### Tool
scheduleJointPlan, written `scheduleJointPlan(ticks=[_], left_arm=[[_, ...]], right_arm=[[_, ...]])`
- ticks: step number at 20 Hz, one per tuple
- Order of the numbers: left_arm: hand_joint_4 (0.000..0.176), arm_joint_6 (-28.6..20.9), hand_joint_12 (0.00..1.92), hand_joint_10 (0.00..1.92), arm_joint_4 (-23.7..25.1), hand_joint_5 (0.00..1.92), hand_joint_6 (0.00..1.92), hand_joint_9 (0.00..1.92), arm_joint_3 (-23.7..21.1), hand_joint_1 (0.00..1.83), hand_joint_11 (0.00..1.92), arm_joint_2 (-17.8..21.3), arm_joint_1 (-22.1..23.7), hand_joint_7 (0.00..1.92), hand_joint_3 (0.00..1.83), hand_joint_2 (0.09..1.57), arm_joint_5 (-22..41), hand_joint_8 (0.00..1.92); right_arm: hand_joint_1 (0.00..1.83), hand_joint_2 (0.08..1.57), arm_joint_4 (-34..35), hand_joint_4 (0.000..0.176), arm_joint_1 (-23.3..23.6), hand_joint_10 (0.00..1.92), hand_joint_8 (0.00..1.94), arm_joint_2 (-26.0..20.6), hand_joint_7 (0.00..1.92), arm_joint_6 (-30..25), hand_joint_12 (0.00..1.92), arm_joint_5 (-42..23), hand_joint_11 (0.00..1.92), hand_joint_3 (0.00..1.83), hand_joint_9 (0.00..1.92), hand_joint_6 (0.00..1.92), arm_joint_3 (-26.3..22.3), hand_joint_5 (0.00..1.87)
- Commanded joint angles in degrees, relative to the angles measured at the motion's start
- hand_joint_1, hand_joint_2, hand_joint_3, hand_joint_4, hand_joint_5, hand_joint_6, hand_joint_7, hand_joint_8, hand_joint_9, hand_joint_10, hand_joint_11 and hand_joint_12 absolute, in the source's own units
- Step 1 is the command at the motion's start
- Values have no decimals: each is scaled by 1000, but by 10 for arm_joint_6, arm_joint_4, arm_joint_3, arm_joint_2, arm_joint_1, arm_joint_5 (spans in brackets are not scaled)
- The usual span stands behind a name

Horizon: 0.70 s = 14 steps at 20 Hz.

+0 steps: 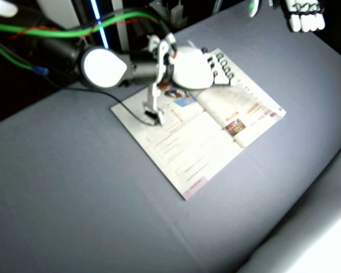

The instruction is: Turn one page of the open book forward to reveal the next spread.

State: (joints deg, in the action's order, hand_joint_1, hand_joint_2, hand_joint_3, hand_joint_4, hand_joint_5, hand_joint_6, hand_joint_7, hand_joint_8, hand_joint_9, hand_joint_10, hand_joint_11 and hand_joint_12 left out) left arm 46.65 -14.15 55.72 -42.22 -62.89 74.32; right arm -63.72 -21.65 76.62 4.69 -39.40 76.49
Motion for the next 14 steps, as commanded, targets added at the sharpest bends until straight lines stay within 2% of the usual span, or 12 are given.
scheduleJointPlan(ticks=[1, 5, 7, 8, 9, 14], left_arm=[[6, 0, 0, 0, -11, 78, 0, 4, 4, 0, 0, 6, 5, 43, 0, 1328, 78, 0], [0, 0, 3, 8, -25, 101, 11, 25, 5, 0, 6, 10, 4, 84, 0, 1311, 96, 14], [0, 0, 0, 0, -24, 113, 13, 10, 4, 0, 0, 10, 4, 61, 0, 1328, 94, 2], [0, 0, 0, 4, -24, 132, 17, 20, 5, 0, 1, 9, 4, 72, 0, 1332, 91, 6], [0, 0, 0, 0, -24, 107, 5, 3, 5, 0, 0, 8, 4, 53, 2, 1338, 89, 0], [0, 0, 4, 16, -20, 111, 5, 43, 5, 0, 9, 5, 9, 87, 0, 1335, 91, 13]], right_arm=[[0, 1350, 30, 0, 11, 6, 9, -1, 159, 5, 24, -67, 59, 1, 128, 12, -10, 150], [0, 1363, 31, 0, 27, 2, 10, -15, 184, 16, 19, -125, 46, 5, 129, 10, -38, 172], [0, 1339, 38, 0, 35, 0, 0, -12, 54, 17, 0, -144, 1, 0, 17, 0, -40, 58], [0, 1334, 45, 0, 40, 5, 6, -9, 59, 23, 2, -153, 5, 0, 21, 3, -41, 58], [0, 1351, 50, 0, 43, 7, 8, -6, 114, 33, 15, -155, 29, 0, 59, 7, -42, 121], [0, 1364, 63, 0, 51, 9, 7, -5, 102, 46, 0, -158, 0, 4, 47, 15, -45, 170]])
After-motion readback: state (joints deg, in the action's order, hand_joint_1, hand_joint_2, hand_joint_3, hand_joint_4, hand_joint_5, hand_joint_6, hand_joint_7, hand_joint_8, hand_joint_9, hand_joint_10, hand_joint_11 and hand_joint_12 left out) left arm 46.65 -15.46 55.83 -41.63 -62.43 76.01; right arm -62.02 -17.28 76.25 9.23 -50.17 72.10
